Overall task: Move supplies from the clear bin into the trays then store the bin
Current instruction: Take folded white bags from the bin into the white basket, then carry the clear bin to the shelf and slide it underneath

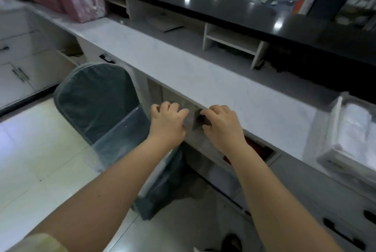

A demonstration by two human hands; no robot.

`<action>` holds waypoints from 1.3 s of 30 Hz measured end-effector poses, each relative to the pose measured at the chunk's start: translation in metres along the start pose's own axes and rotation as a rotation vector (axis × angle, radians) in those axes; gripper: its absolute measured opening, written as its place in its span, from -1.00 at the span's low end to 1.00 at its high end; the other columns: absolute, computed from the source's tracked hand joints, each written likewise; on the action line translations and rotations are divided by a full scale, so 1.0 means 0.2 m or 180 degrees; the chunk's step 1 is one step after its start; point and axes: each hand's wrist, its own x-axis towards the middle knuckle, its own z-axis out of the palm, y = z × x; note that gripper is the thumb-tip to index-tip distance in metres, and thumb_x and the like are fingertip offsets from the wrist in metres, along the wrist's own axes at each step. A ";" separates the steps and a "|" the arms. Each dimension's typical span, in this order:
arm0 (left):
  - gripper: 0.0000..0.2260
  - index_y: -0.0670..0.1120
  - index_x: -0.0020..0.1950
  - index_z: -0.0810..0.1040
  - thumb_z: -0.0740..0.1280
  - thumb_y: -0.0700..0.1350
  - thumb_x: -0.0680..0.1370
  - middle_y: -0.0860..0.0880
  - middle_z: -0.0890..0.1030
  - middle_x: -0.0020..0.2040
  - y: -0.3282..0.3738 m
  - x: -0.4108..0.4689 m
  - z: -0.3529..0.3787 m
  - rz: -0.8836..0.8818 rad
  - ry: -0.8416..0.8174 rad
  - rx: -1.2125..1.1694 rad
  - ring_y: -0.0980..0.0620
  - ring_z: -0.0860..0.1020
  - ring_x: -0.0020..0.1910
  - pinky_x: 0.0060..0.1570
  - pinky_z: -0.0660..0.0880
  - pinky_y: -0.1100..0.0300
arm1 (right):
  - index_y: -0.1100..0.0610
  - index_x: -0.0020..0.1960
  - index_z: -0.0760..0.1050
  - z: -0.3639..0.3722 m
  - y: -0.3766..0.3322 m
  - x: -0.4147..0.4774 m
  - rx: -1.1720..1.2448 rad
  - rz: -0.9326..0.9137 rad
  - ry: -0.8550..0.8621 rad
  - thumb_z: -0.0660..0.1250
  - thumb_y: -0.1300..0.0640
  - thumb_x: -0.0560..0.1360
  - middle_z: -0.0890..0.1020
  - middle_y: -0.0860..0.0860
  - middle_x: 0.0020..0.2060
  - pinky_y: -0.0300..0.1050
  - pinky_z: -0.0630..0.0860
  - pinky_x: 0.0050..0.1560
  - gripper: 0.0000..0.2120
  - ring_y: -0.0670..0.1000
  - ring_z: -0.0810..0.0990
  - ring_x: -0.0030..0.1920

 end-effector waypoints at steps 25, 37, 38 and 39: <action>-0.58 0.01 0.35 0.45 0.27 -0.02 0.48 -0.08 0.51 0.24 -1.30 -0.36 0.76 -0.0246 -0.1368 -0.0443 -0.13 0.41 0.22 0.23 0.28 -0.04 | 0.08 0.27 0.49 1.20 -0.91 0.17 0.0735 0.0591 -0.1426 0.40 0.18 0.42 0.53 0.04 0.21 0.04 0.37 0.17 -0.58 0.13 0.42 0.19; -0.51 0.06 0.39 0.38 0.35 -0.03 0.46 -0.08 0.43 0.35 -1.80 -0.08 1.13 0.0280 -0.2156 -0.0872 -0.14 0.36 0.32 0.24 0.32 -0.08 | 0.04 0.32 0.38 1.56 -1.11 0.18 0.0532 0.2158 -0.1947 0.38 0.10 0.42 0.43 0.06 0.24 0.02 0.33 0.17 -0.51 0.12 0.34 0.25; -0.50 0.06 0.39 0.39 0.37 -0.05 0.45 -0.09 0.42 0.36 -1.84 -0.06 1.16 0.0366 -0.2217 -0.1011 -0.15 0.35 0.31 0.23 0.34 -0.08 | 0.05 0.33 0.37 1.59 -1.16 0.17 0.0609 0.2400 -0.1844 0.40 0.11 0.41 0.43 0.07 0.25 0.02 0.33 0.18 -0.49 0.13 0.34 0.25; -0.50 0.05 0.38 0.41 0.38 -0.07 0.44 -0.11 0.42 0.36 -1.90 -0.03 1.19 0.0391 -0.2273 -0.1211 -0.16 0.34 0.31 0.23 0.35 -0.06 | 0.06 0.35 0.37 1.61 -1.22 0.15 0.0699 0.2629 -0.1698 0.41 0.13 0.40 0.43 0.09 0.26 0.02 0.32 0.20 -0.46 0.15 0.34 0.25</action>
